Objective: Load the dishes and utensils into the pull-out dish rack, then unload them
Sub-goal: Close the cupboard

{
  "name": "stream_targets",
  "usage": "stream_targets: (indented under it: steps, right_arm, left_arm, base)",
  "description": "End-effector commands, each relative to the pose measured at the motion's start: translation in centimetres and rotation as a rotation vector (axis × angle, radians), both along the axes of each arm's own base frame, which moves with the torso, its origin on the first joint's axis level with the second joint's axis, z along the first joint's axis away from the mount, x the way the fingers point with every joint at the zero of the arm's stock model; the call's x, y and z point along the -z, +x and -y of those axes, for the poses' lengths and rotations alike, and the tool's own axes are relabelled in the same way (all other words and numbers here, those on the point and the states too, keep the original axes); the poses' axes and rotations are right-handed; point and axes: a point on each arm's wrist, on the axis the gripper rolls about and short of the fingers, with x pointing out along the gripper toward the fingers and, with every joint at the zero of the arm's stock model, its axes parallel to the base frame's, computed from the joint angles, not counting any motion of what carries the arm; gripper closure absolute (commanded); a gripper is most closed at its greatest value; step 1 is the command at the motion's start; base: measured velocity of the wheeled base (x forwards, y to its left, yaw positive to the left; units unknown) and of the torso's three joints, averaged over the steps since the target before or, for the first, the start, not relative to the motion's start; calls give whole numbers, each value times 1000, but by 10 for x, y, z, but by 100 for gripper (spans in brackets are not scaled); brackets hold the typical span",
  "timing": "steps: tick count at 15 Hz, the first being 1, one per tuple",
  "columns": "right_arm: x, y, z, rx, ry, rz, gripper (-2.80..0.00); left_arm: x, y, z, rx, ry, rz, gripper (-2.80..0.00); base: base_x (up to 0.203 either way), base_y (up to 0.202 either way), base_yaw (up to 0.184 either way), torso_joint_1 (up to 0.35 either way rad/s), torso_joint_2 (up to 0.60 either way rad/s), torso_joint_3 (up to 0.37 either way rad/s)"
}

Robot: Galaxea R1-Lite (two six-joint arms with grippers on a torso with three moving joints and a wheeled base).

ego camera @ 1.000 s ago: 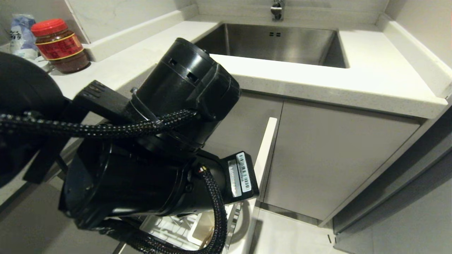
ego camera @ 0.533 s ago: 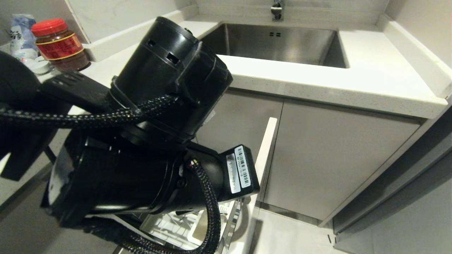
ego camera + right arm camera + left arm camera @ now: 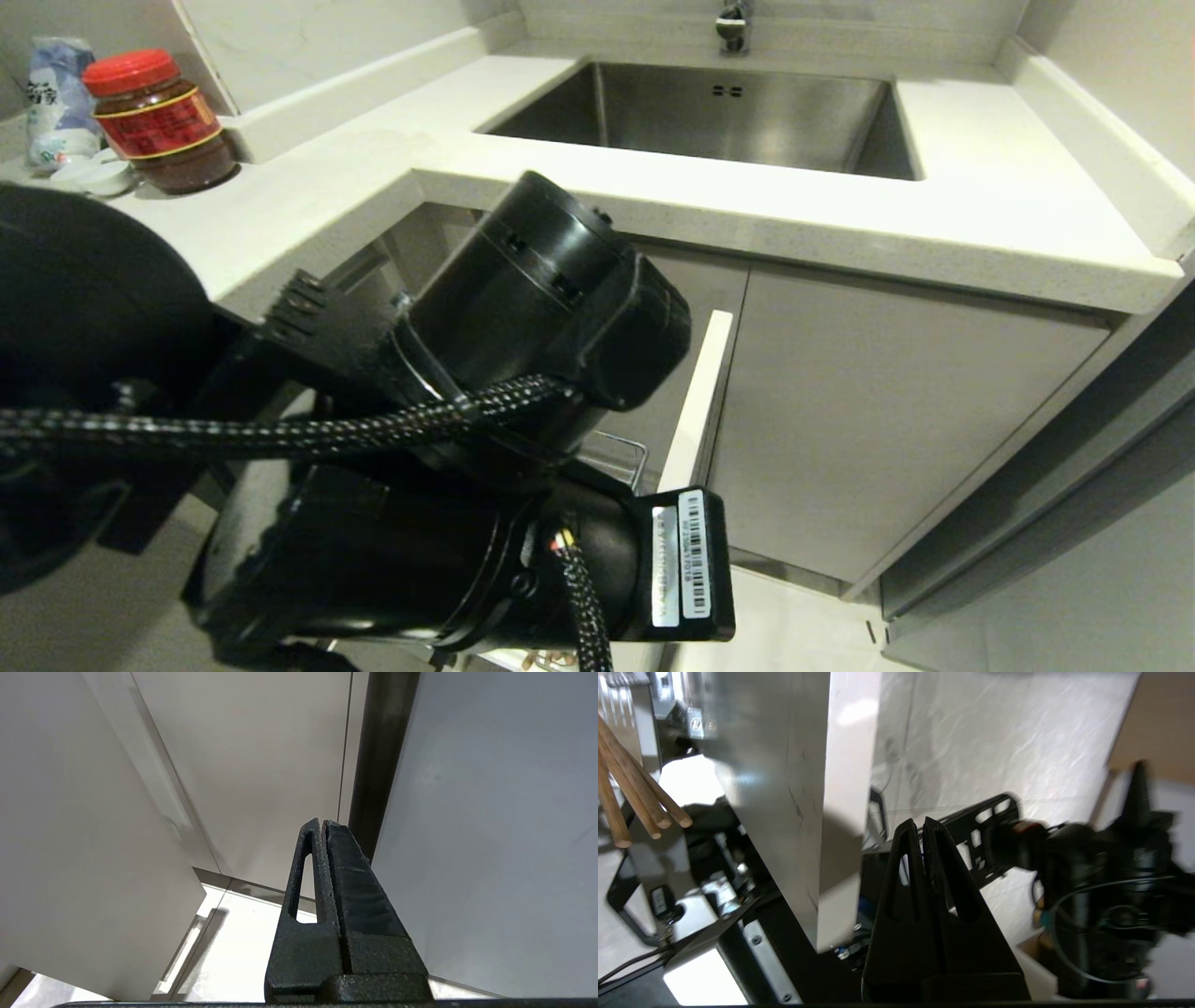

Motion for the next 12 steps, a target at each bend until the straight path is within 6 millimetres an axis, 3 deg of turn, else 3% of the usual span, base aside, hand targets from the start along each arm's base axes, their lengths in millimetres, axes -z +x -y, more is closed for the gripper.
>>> stream_targets:
  steps: [1, 5, 12]
  right_arm:
    - [7, 2, 0, 0, 0, -24, 0]
    - [7, 2, 0, 0, 0, -24, 0]
    - [7, 2, 0, 0, 0, -25, 0]
  left_arm:
    - [21, 5, 12, 10, 74, -26, 0]
    - [28, 7, 12, 11, 142, 38, 0]
    - [24, 13, 1, -171, 303, 309, 0]
  base:
    - [0, 0, 0, 0, 0, 0]
    - [0, 0, 0, 0, 0, 0]
    - [0, 0, 0, 0, 0, 0]
